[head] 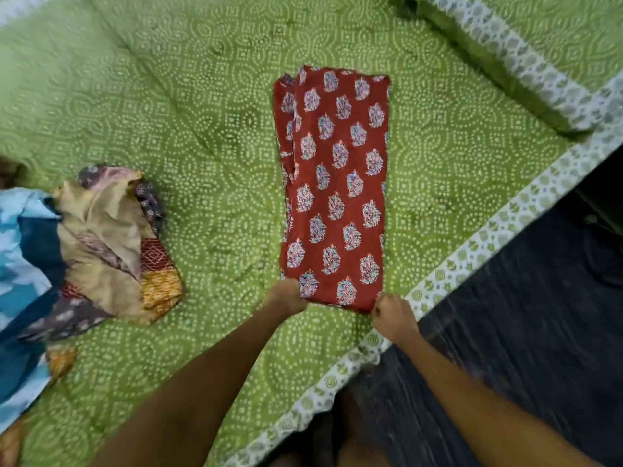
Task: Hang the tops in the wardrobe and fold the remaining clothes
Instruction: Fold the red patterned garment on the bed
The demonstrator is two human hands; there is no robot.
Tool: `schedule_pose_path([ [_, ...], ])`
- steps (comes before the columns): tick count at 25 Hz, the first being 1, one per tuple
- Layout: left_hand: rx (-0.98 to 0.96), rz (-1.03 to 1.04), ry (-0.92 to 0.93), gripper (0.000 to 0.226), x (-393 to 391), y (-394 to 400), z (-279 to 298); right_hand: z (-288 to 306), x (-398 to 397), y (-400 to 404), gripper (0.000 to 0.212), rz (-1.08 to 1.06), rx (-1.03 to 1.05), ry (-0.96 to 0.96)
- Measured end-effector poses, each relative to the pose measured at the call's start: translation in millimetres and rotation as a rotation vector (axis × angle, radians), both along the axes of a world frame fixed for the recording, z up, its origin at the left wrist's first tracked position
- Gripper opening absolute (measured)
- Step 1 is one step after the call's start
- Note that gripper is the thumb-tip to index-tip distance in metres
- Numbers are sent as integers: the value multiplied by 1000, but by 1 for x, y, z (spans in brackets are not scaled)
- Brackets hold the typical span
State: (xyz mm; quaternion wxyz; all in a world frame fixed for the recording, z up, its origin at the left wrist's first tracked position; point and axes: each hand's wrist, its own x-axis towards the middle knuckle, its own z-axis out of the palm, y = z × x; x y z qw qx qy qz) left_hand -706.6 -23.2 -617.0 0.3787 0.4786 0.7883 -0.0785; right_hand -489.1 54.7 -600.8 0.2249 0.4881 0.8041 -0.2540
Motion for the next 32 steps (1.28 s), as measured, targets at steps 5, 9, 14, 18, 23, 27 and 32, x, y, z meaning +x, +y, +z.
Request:
schedule_pose_path([
  [5, 352, -153, 97, 55, 0, 66, -32, -32, -45, 28, 56, -3, -13, 239],
  [9, 365, -272, 206, 69, -9, 79, -93, -99, -42, 39, 75, 351, -56, 162],
  [14, 489, -246, 241, 71, -9, 70, -135, -145, -58, 95, 73, 307, 253, 308],
  [18, 545, -240, 271, 79, -13, 70, -148, -157, -103, 172, 74, 262, 348, 318],
  [23, 631, -239, 305, 84, -13, 68, -159, -156, -144, 230, 82, 24, 463, 281],
  [27, 643, -244, 290, 82, -13, 67, -160, -156, -154, 199, 73, -173, 507, 215],
  [32, 667, -263, 263, 74, -13, 67, -156, -161, -138, 117, 71, -285, 565, 181],
])
